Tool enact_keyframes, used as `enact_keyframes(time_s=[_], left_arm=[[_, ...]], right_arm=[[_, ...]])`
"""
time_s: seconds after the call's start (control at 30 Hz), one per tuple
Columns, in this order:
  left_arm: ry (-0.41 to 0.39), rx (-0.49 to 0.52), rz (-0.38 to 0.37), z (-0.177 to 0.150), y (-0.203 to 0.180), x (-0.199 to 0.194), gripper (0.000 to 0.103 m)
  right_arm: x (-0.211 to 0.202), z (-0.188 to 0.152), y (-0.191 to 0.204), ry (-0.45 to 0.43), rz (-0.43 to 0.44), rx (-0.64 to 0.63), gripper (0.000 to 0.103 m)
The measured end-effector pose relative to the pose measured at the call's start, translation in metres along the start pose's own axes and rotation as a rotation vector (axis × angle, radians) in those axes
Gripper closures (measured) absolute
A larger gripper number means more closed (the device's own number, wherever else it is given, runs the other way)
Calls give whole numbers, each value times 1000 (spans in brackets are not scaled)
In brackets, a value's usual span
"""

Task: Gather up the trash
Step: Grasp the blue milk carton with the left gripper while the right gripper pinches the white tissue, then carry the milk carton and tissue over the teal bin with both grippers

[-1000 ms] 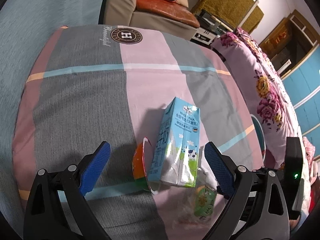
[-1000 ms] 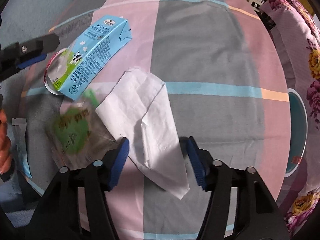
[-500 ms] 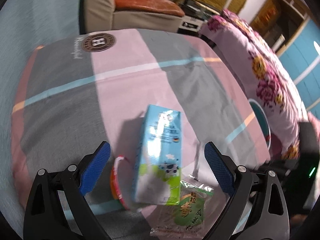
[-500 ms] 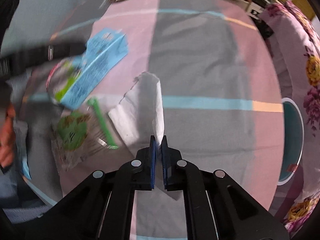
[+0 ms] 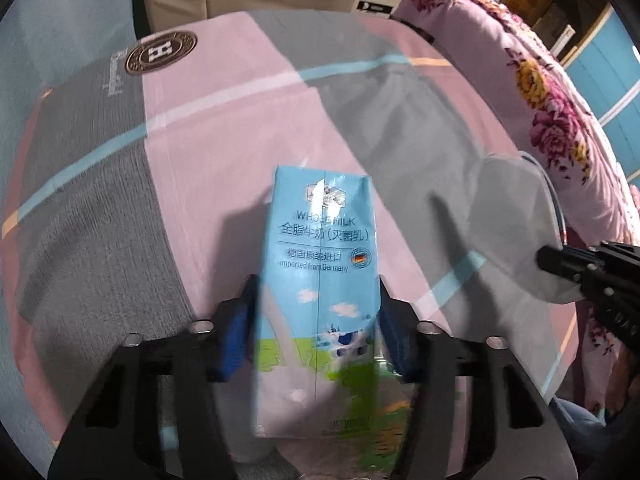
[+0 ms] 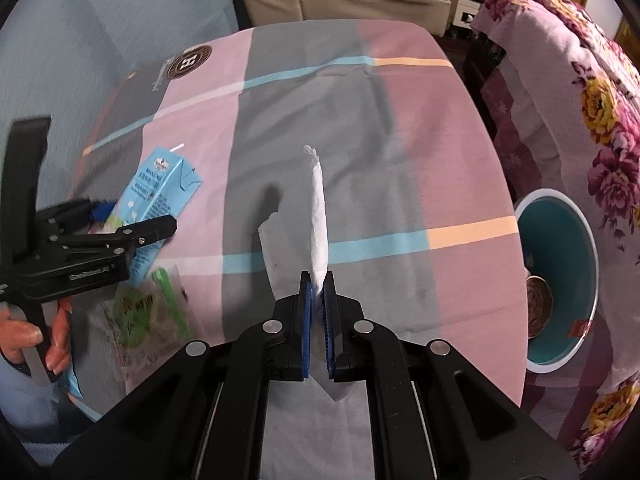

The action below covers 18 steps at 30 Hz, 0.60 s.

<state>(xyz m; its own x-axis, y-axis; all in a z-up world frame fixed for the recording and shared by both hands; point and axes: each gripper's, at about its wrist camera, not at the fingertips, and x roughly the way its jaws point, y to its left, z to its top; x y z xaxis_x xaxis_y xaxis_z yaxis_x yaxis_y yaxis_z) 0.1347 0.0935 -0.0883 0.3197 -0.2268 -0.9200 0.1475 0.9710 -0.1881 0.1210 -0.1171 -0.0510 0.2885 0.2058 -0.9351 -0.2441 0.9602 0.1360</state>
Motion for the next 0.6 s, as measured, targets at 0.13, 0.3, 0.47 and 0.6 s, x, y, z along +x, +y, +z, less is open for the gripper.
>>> enact_keyframes(time_s=[0.13, 0.3, 0.47, 0.6], left_arm=[[-41, -21, 8, 5, -3, -13, 49], [-88, -22, 4, 16, -17, -31, 49], [-105, 14, -8, 26, -46, -39, 49], [-103, 47, -15, 33, -72, -38, 49]], right_arm=[[-2, 2, -13, -12, 7, 27, 97], [-9, 2, -31, -39, 18, 62, 97], [-21, 1, -54, -79, 29, 107, 97], [-30, -4, -71, -104, 31, 144, 97]])
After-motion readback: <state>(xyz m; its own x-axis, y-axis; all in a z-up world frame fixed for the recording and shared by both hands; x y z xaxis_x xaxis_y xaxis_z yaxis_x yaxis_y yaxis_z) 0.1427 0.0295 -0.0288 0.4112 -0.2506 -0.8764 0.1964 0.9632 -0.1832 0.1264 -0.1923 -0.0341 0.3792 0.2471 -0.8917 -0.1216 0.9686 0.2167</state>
